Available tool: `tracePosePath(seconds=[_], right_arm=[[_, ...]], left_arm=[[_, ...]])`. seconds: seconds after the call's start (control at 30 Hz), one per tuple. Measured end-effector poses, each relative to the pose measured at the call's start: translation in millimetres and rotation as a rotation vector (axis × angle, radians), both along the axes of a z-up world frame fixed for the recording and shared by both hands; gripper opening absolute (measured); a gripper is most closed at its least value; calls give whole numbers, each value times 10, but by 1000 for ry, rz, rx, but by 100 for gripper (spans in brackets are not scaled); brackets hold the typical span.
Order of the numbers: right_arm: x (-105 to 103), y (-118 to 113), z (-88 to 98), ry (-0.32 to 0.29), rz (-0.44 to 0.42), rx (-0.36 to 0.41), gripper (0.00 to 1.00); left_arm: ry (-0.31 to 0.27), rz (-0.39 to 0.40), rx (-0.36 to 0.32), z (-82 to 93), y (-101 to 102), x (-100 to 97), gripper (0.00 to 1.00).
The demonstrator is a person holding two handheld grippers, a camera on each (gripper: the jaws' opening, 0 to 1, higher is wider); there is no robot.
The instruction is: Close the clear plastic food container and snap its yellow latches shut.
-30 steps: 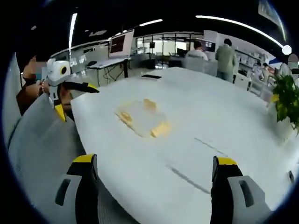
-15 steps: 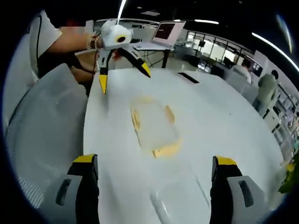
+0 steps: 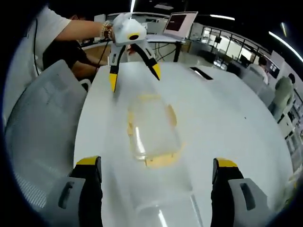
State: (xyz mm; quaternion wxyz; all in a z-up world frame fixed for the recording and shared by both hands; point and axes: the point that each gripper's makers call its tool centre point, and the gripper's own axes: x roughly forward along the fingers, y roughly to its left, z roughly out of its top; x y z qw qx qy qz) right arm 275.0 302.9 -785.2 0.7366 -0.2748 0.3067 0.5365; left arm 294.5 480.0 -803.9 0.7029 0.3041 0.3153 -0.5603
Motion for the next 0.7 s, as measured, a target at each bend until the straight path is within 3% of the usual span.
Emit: tracePosePath(seconds=[0.27,0.43,0.6,0.7], right_arm=[[34,66,-157,70,63,-36,84],[78,106,-274,104,103,-72,80],[103,112,-403,139,133,-112,71],[116,127,-486,151,148,-142,71]], left_arm=[[14,-61,75,-123,-34,163,70],[30,-132,181,-279,0,197,66],[27,-160,208,-331,-28,233,57],[34,-180,214,-353,-53,224,54]])
